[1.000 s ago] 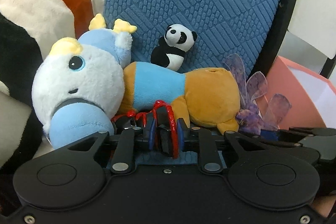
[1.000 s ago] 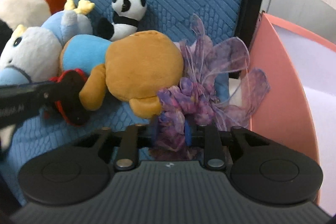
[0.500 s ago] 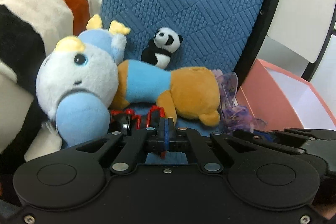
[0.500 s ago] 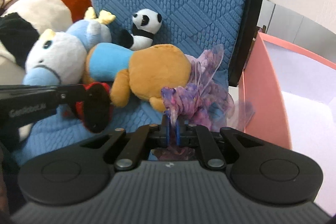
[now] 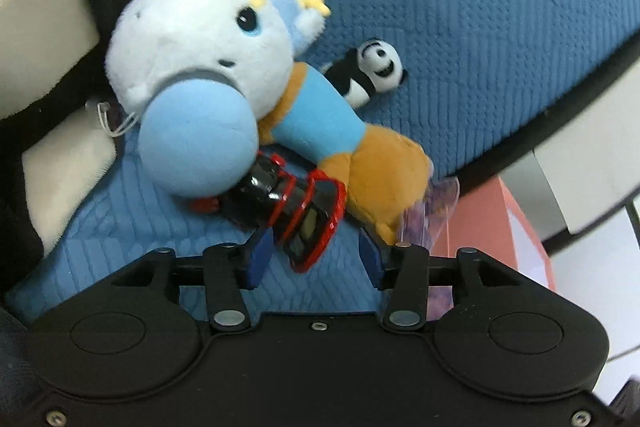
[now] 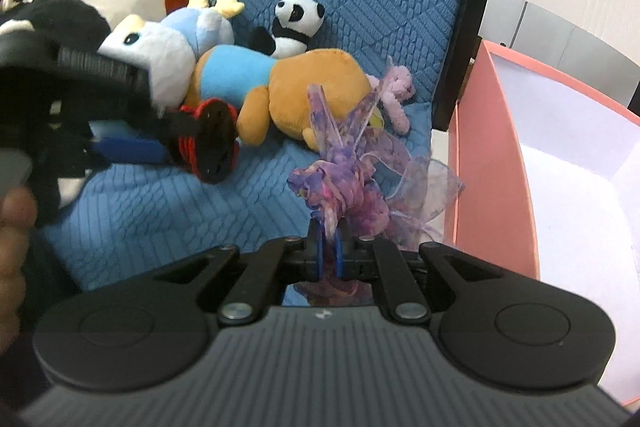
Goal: Organize objects
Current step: 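Lift the ribbon bow with the right gripper while the left gripper grasps the red figurine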
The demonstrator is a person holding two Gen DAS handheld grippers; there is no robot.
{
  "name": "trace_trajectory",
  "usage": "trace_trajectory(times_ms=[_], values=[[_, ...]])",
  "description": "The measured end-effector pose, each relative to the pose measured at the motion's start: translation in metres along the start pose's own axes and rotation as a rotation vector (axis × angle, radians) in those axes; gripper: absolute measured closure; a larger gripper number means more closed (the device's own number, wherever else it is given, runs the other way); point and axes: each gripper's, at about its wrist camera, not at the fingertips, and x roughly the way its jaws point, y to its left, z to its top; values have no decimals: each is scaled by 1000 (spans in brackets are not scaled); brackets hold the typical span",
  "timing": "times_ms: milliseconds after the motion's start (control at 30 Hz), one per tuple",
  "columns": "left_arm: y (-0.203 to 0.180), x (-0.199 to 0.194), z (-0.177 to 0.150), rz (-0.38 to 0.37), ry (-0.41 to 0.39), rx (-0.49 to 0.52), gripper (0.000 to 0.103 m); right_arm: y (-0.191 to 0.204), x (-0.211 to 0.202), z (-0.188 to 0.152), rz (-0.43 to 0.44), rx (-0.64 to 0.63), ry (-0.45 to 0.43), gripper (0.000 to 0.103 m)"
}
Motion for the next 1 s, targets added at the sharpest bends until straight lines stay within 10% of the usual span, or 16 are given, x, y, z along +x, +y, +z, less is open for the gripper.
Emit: trace_trajectory(times_ms=[500,1000], values=[[20,45,17,-11,76,-260,35,-3,4,-5,-15,13,10,94],[35,76,26,-13,112,-405,41,2,4,-13,-29,-29,10,94]])
